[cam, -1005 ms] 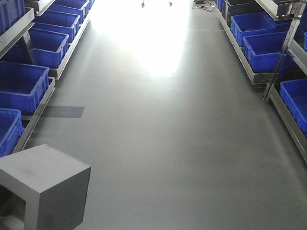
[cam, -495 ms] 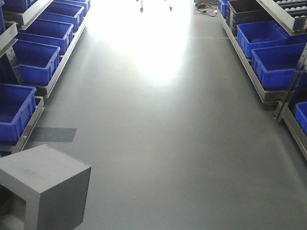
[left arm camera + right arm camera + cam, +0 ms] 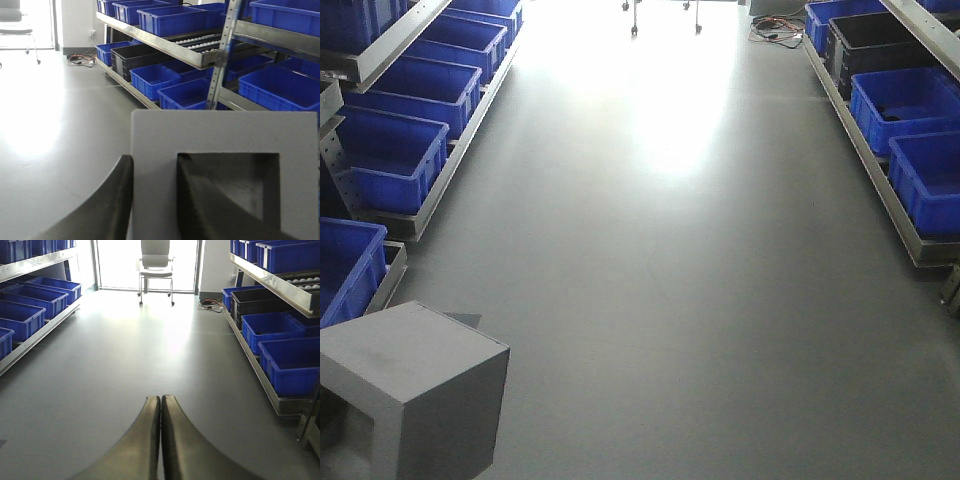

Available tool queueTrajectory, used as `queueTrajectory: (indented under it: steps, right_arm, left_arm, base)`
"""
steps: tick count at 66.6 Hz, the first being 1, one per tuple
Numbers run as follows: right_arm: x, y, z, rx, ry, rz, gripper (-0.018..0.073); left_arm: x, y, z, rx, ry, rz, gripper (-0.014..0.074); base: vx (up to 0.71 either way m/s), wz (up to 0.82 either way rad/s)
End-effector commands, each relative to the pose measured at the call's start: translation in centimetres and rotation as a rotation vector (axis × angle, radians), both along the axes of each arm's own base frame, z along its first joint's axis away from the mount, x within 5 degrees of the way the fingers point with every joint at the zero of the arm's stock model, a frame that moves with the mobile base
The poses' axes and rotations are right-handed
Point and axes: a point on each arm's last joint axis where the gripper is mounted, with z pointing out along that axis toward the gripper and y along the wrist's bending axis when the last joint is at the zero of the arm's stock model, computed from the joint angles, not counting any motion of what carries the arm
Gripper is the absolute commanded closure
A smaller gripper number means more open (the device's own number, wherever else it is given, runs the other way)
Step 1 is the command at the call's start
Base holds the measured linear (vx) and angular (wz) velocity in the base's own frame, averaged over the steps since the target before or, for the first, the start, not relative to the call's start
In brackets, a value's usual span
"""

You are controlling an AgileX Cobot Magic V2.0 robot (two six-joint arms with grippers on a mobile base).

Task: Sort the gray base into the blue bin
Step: 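Drive down the aisle between shelves of blue bins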

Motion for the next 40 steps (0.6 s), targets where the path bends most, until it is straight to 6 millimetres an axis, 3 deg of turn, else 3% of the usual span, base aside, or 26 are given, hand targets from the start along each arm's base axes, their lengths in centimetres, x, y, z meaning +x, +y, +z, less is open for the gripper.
queueTrajectory:
  steps: [1, 40]
  right_arm:
    - [0.04, 0.01, 0.59, -0.021, -0.083, 0.003, 0.0564]
    - [0.04, 0.01, 0.59, -0.021, -0.083, 0.003, 0.0564]
  left_arm:
    - [-0.05, -0.12, 1.95, -0.087, -0.101, -0.015, 0.0604]
    - [-0.05, -0.12, 1.95, -0.087, -0.101, -0.015, 0.0604]
  base:
    - [0.47, 0.07]
    - [0.44, 0.03]
